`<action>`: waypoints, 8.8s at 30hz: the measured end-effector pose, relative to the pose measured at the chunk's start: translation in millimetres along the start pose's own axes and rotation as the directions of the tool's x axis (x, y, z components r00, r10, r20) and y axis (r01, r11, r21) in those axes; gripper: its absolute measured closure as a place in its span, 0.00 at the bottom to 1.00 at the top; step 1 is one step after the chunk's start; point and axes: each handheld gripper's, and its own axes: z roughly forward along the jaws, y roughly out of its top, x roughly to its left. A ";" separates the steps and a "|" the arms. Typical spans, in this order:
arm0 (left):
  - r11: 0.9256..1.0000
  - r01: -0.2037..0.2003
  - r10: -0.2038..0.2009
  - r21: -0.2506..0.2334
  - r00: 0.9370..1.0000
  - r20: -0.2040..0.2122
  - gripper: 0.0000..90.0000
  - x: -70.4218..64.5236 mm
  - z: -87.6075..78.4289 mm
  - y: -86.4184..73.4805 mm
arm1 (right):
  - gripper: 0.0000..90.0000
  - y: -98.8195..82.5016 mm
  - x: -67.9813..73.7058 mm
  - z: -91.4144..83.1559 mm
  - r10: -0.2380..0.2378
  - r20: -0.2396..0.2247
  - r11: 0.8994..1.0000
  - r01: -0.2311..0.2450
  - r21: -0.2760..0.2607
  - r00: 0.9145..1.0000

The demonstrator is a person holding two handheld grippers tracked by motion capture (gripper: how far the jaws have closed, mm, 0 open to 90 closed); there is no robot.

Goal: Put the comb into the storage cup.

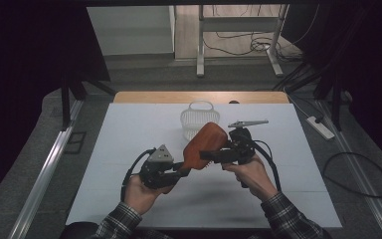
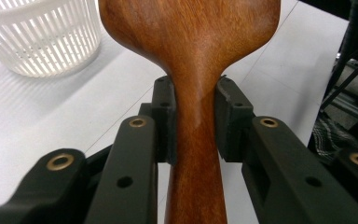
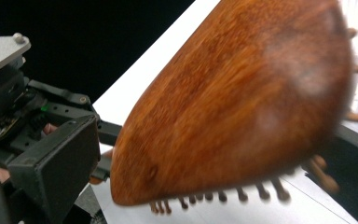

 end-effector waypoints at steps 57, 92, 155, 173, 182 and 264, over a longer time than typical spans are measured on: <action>0.996 0.071 -0.070 0.051 0.997 -0.018 0.22 16.9 10.1 -8.3 | 0.63 10.2 -6.2 0.6 0.159 -0.171 0.984 -0.170 -0.053 0.972; 0.992 0.125 -0.122 0.029 0.989 -0.078 0.00 38.4 -43.8 -53.1 | 0.63 22.4 -12.8 -14.9 0.123 -0.097 0.981 -0.135 -0.136 0.988; 0.981 0.193 -0.184 0.017 0.955 -0.233 0.00 43.6 -106.0 -118.3 | 0.62 79.5 -50.6 -34.9 0.171 0.019 0.948 -0.159 -0.277 0.985; 0.984 0.179 -0.170 0.019 0.959 -0.227 0.00 42.4 -105.4 -117.9 | 0.62 104.1 -61.4 -31.0 0.192 0.058 0.937 -0.166 -0.308 0.980; 0.983 0.182 -0.172 0.023 0.959 -0.227 0.00 43.1 -105.1 -118.0 | 0.62 112.7 -67.2 -27.0 0.204 0.078 0.932 -0.169 -0.322 0.976; 0.982 0.181 -0.167 0.046 0.961 -0.222 0.01 43.6 -103.1 -117.4 | 0.60 77.4 -105.7 55.1 0.216 0.234 0.959 -0.161 -0.232 0.948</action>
